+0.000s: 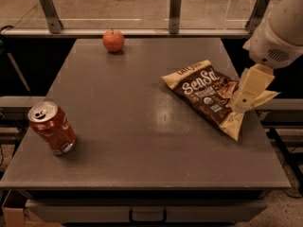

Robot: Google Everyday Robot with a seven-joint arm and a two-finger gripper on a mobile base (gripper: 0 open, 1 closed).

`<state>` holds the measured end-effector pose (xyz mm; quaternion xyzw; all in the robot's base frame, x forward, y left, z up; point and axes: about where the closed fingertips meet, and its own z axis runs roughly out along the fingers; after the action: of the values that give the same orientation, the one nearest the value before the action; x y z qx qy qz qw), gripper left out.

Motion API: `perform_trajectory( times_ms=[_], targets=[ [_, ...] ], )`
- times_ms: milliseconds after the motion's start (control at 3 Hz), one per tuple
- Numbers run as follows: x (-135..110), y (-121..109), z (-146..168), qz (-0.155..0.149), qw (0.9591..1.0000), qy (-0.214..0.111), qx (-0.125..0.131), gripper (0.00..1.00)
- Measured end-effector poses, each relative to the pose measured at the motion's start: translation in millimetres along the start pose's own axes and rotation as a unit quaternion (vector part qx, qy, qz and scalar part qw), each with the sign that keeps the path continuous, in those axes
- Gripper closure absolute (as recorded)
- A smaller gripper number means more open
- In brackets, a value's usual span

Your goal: Move brown chip bag near apple

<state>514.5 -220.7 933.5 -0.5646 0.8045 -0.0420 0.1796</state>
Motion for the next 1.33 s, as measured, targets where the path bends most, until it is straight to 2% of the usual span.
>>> perform_trajectory(
  times_ms=[333,667,1000,1333],
  targets=[
    [13,-25,43,0.039,0.9989,0.025,0.000,0.00],
    [35,-31,76,0.087,0.9947,0.054,-0.009,0.00],
    [52,-29,95,0.131,0.9885,0.073,-0.020,0.16],
    [49,-26,94,0.154,0.9857,0.062,-0.028,0.47]
  ],
)
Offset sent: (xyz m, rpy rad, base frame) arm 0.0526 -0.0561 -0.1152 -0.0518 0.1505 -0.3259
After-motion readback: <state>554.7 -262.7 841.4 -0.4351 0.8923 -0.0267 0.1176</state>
